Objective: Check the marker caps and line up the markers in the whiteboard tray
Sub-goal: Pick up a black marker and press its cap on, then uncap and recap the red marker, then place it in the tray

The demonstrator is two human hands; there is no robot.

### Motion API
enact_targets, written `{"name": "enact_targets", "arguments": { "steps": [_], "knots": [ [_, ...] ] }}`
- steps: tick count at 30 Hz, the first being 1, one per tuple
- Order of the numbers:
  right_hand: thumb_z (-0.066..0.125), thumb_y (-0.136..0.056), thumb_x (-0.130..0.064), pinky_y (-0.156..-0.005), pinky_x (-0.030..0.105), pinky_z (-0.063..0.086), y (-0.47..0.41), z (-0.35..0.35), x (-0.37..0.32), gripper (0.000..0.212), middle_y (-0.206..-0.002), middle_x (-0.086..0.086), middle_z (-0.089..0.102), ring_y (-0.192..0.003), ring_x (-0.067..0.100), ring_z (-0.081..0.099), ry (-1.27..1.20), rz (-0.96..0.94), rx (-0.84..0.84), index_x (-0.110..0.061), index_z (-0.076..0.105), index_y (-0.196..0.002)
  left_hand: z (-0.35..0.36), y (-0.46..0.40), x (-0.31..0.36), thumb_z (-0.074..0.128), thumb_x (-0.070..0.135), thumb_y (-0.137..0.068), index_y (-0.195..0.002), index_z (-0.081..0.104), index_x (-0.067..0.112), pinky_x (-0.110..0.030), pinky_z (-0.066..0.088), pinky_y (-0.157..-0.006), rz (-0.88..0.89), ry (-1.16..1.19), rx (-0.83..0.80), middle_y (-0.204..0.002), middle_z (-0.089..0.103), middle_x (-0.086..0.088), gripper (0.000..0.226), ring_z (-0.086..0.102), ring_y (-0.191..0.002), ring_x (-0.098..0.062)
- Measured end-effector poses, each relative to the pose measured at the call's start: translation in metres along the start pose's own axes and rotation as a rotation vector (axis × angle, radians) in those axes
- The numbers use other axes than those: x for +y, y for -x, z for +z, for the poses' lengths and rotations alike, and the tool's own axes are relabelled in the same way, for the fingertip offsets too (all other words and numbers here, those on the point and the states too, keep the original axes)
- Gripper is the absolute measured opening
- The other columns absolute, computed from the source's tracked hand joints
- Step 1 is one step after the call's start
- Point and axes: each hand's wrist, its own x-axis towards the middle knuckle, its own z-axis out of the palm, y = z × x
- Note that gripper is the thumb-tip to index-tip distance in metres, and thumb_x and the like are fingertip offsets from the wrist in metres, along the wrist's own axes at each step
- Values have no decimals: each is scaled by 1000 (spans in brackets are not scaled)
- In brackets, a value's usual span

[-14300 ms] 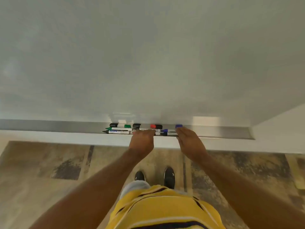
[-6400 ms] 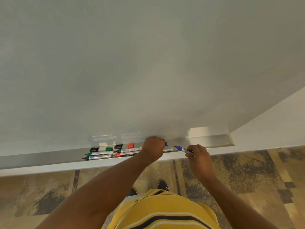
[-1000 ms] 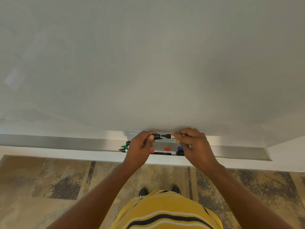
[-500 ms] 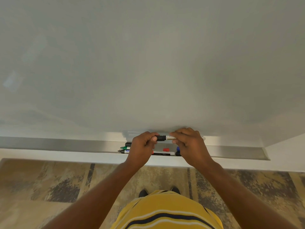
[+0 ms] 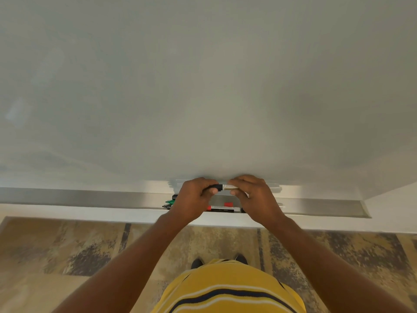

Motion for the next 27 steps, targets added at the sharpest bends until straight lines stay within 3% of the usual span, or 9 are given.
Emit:
{"name": "enact_targets", "arguments": {
  "steps": [3,5,7,11,14,17,20,25,27],
  "knots": [
    [67,-87,-13,-101,13,31,10,9,4,36,-122,1,63,-113,13,52,45,41,23,-17,61,-122,3,-1,-16,60,10,-90,-95,70,26,-28,52,-69,-76,-28,70,-81,70,6,20,64,-76,-14],
    [62,-90,-15,-101,21,34,24,15,10,30,-121,4,61,-113,16,49,118,41,105,-14,61,-120,4,1,-28,58,7,-91,-95,71,26,-19,50,-68,-119,-65,100,-82,69,9,23,63,-77,-13],
    [60,-89,-10,-94,28,41,36,21,16,23,-112,7,63,-105,19,52,146,22,144,-10,64,-112,6,3,-38,56,5,-91,-98,71,21,-29,54,-75,-146,-113,98,-88,73,1,24,66,-82,-20],
    [68,-80,3,-85,35,50,44,39,28,29,-102,12,69,-94,28,60,263,53,-175,-6,69,-108,11,3,-47,53,3,-91,-99,71,17,-39,57,-74,-147,-196,107,-92,74,-5,23,66,-81,-26],
    [63,-83,2,-86,32,46,41,55,35,33,-108,12,69,-100,28,56,325,54,-324,-6,66,-114,17,1,-50,54,5,-91,-96,71,18,-30,56,-70,-154,-215,122,-91,73,-4,22,66,-78,-23],
    [61,-81,3,-85,31,47,33,70,37,32,-105,10,68,-100,25,55,380,11,-382,-8,65,-111,21,2,-52,55,2,-90,-92,70,17,-7,48,-61,-148,-183,142,-88,72,-3,21,61,-67,-4],
    [61,-82,1,-88,34,47,29,81,37,29,-105,12,68,-100,26,56,405,-22,-422,-7,64,-110,23,2,-55,56,2,-89,-94,71,16,-21,55,-68,-129,-201,148,-91,73,-4,21,63,-73,-15],
    [63,-82,-2,-85,34,46,25,92,36,23,-97,13,69,-91,26,57,440,-52,-439,-6,64,-104,24,1,-60,56,2,-90,-96,71,17,-19,52,-70,-115,-211,154,-92,74,-4,22,65,-78,-18],
    [68,-78,-1,-86,36,46,27,94,36,24,-95,14,69,-91,28,58,455,-58,-436,-5,64,-102,25,2,-62,57,1,-90,-96,72,16,-9,49,-68,-105,-200,167,-92,74,-3,22,63,-76,-15]
  ]
}}
